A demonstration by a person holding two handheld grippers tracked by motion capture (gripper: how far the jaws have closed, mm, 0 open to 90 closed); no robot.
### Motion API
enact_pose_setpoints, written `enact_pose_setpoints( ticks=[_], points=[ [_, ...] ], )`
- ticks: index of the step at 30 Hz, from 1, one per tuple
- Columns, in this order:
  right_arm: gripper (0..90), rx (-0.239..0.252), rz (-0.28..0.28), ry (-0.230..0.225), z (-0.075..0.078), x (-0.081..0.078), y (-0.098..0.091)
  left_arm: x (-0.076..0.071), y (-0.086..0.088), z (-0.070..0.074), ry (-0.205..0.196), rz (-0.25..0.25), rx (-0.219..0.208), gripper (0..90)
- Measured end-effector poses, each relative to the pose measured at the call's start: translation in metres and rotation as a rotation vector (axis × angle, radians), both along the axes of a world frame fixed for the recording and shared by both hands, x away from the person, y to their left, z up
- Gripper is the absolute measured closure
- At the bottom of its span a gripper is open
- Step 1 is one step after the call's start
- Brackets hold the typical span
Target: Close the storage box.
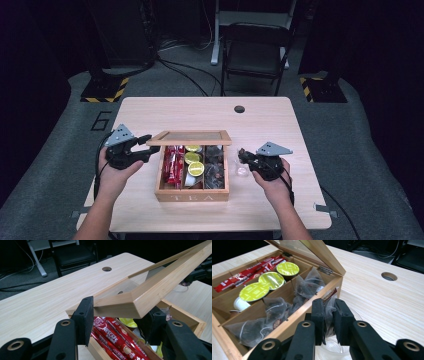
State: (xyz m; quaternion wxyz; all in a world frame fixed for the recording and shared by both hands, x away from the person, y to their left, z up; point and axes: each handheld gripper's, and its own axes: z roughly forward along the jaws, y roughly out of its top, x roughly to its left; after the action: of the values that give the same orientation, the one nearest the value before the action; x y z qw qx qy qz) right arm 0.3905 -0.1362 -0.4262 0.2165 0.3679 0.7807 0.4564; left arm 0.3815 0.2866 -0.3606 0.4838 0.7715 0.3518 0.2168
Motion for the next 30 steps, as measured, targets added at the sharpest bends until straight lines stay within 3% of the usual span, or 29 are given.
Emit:
enact_pose_setpoints(
  ticks=[19,25,30],
  points=[
    [78.8,-0.027,-0.025,0.018,-0.008,0.005,-0.003,0.0,0.0,0.0,0.0,0.0,0.001,50.0],
    [67.0,-0.045,-0.032,0.022,-0.013,0.007,-0.001,0.0,0.0,0.0,-0.001,0.002,0.002,49.9],
    [65.5,-0.047,-0.038,0.004,-0.01,0.006,-0.001,0.0,0.0,0.0,0.0,0.001,0.004,49.9]
  ],
)
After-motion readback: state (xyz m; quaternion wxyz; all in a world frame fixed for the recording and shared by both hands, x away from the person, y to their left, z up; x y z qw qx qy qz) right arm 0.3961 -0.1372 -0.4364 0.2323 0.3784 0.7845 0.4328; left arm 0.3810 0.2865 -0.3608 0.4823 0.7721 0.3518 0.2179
